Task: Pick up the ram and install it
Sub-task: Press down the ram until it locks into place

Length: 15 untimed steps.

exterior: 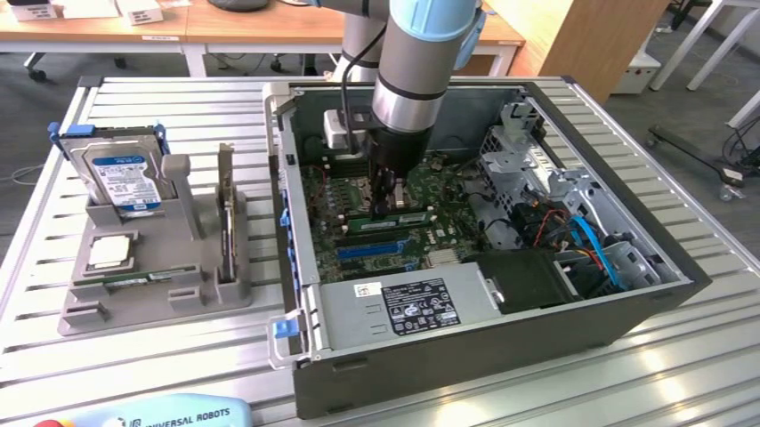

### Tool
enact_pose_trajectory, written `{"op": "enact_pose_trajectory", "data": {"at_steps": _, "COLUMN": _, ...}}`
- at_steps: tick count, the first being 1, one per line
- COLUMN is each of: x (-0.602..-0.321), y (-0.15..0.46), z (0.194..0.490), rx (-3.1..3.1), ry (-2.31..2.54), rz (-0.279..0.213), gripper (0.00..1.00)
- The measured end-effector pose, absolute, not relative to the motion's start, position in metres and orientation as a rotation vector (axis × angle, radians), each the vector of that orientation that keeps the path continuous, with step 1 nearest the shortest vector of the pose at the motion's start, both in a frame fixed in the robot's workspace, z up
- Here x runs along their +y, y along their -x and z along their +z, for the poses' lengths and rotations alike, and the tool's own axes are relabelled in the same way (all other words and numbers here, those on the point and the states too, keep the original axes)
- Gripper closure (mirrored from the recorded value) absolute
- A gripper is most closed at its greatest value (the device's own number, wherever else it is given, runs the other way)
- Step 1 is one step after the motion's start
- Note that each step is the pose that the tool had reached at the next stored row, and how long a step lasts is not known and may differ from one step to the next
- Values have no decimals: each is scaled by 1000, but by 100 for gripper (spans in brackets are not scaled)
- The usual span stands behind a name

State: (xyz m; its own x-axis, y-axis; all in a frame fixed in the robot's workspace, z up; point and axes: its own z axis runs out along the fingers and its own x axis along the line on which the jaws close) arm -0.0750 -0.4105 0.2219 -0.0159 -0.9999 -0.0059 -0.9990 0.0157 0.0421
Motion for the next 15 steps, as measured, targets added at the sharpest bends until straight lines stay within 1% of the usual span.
{"op": "enact_pose_trajectory", "data": {"at_steps": 11, "x": -410, "y": 75, "z": 222, "rx": -2221, "ry": -2186, "rz": -53, "gripper": 90}}
{"op": "enact_pose_trajectory", "data": {"at_steps": 15, "x": -410, "y": 75, "z": 226, "rx": -2221, "ry": -2186, "rz": -54, "gripper": 90}}
